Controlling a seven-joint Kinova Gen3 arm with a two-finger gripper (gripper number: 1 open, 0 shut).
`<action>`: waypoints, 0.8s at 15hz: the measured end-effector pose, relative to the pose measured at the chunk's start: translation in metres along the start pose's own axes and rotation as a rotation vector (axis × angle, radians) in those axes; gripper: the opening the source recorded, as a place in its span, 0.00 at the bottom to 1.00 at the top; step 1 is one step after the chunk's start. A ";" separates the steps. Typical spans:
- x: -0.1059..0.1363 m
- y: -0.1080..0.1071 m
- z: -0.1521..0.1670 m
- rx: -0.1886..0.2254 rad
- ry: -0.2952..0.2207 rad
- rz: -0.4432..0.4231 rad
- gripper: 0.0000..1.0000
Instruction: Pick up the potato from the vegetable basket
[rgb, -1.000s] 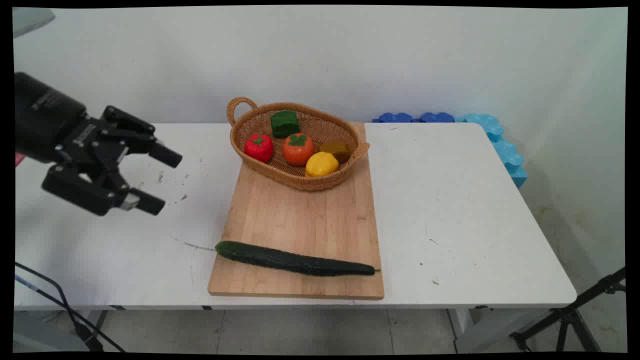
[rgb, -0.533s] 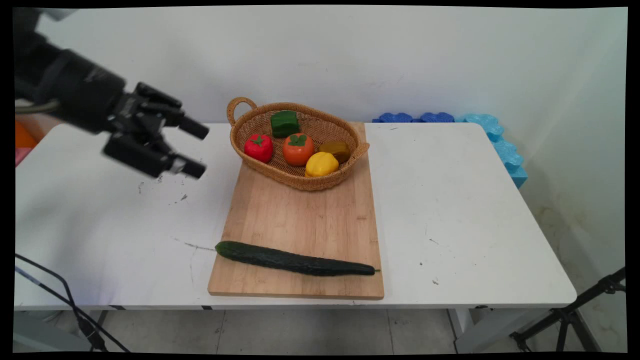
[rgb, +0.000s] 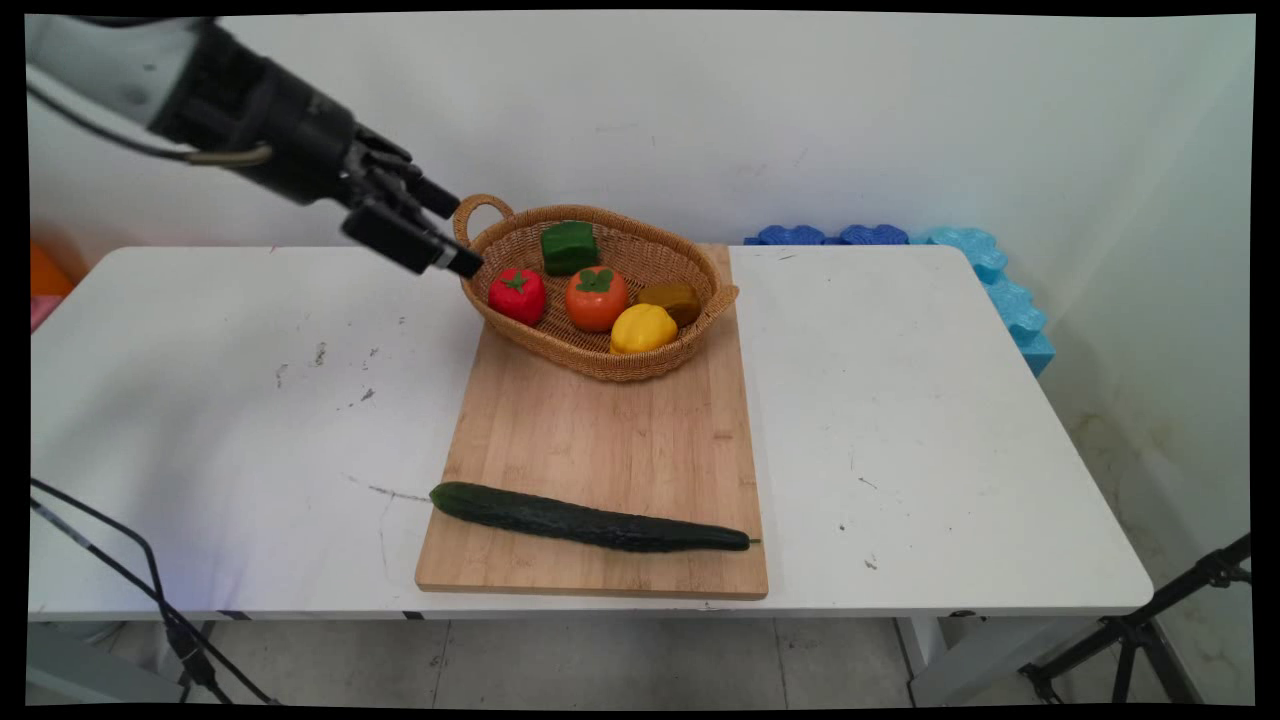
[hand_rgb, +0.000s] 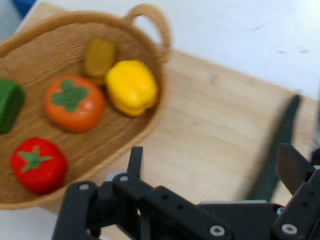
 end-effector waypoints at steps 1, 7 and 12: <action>0.004 -0.007 0.007 0.025 -0.015 -0.013 1.00; 0.030 -0.048 0.056 0.150 -0.080 -0.091 1.00; 0.054 -0.078 0.108 0.210 -0.120 -0.126 1.00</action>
